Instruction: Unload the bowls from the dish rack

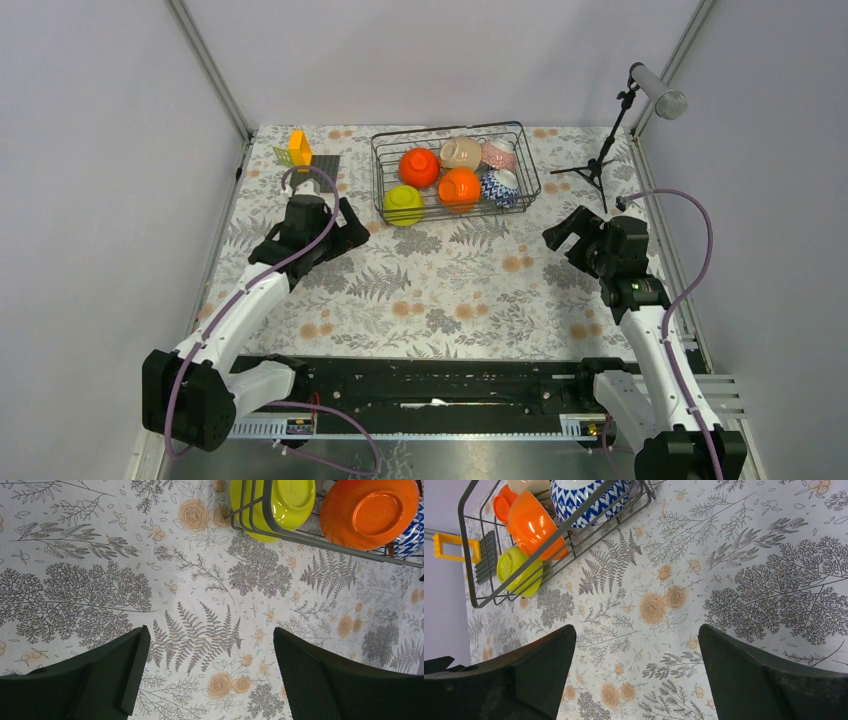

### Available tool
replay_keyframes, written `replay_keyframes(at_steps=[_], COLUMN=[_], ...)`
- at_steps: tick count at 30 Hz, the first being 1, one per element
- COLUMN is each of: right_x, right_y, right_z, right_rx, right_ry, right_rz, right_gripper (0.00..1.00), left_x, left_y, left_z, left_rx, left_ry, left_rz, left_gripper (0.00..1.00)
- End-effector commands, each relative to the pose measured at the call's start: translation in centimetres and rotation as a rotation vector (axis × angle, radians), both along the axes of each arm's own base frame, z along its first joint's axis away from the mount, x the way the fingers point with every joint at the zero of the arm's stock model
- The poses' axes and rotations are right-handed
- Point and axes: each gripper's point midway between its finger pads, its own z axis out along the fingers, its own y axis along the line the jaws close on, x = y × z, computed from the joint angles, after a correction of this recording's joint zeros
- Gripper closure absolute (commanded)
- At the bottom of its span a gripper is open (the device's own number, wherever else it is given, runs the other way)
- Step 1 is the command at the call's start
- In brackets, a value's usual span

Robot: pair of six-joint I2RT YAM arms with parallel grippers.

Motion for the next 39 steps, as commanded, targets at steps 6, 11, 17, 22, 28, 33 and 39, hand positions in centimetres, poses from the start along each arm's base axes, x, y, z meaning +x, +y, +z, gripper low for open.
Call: replay_keyframes(at_steps=[6,11,17,22,28,33,39], right_x=[1.2,2.4,5.4,8.3,11.8,13.9,16.1], right_y=[0.3,2.2,2.7,4.1,8.3,10.8,13.0], right_z=[1.3,2.6,4.7,5.5,6.9,6.6,5.9], right_rx=[0.006,0.059,0.057,0.066,0.019,-0.104,-0.093], right_ry=[-0.028,-0.055,-0.082,-0.081,-0.081,-0.061,-0.033], right_rz=[0.012,0.114,0.151,0.193,0.273,0.322,0.332], right_gripper=[0.00,0.00,0.03,0.14,0.15,0.16,0.15], left_x=[0.7,1.5,4.0,7.5,11.1,12.8,14.6], left_y=[-2.8,-3.6,-4.1,-4.1,-4.6,-4.2,-4.0], left_z=[2.6,3.4,4.4,5.4,5.7,5.6,4.1], left_rx=[-0.092,-0.133,-0.151,-0.183,-0.161,-0.099,-0.035], left_ry=[-0.110,-0.154,-0.177,-0.193,-0.176,-0.175,-0.156], left_rz=[-0.139,-0.157,-0.124,-0.021,0.007,0.022,0.020], left_gripper=[0.01,0.01,0.01,0.04,0.05,0.06,0.13])
